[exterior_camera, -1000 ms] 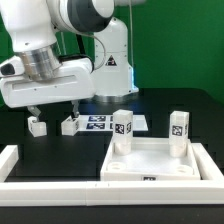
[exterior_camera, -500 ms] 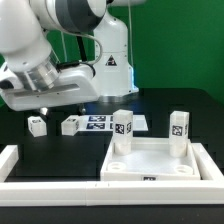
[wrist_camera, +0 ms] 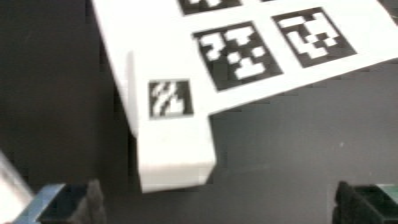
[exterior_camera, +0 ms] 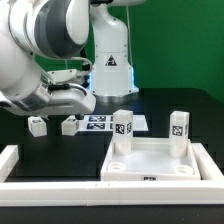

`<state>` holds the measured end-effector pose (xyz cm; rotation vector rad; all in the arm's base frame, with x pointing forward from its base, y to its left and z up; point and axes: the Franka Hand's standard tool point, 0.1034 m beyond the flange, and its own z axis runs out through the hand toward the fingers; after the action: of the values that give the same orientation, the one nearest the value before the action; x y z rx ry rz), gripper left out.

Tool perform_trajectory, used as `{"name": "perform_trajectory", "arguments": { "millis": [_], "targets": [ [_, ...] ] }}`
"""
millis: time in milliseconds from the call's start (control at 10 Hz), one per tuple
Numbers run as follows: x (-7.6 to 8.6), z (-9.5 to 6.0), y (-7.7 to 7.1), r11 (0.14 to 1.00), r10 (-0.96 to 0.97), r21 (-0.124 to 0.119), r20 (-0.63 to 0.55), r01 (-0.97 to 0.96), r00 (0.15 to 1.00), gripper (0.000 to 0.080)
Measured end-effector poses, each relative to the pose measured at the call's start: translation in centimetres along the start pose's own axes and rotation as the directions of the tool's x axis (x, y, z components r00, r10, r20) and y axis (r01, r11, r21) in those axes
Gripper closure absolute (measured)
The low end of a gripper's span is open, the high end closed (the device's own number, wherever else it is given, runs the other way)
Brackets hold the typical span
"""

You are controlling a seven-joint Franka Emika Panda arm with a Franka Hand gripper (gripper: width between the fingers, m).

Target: Assemble square table

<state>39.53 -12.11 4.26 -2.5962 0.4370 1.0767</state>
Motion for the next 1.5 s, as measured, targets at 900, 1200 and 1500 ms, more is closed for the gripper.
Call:
{"name": "perform_trajectory", "arguments": {
  "millis": [900,1200,1500],
  "targets": [
    [-1.2,5.6,2.0,0.992,0.124,-0.006,0.095,-0.124,0.988,0.015],
    [-1.2,5.6,2.0,0.992,0.123,-0.006,0.095,-0.123,0.988,0.0272],
    [-1.2,5.6,2.0,0.992,0.123,-0.006,0.095,-0.123,0.988,0.0513]
  ]
}}
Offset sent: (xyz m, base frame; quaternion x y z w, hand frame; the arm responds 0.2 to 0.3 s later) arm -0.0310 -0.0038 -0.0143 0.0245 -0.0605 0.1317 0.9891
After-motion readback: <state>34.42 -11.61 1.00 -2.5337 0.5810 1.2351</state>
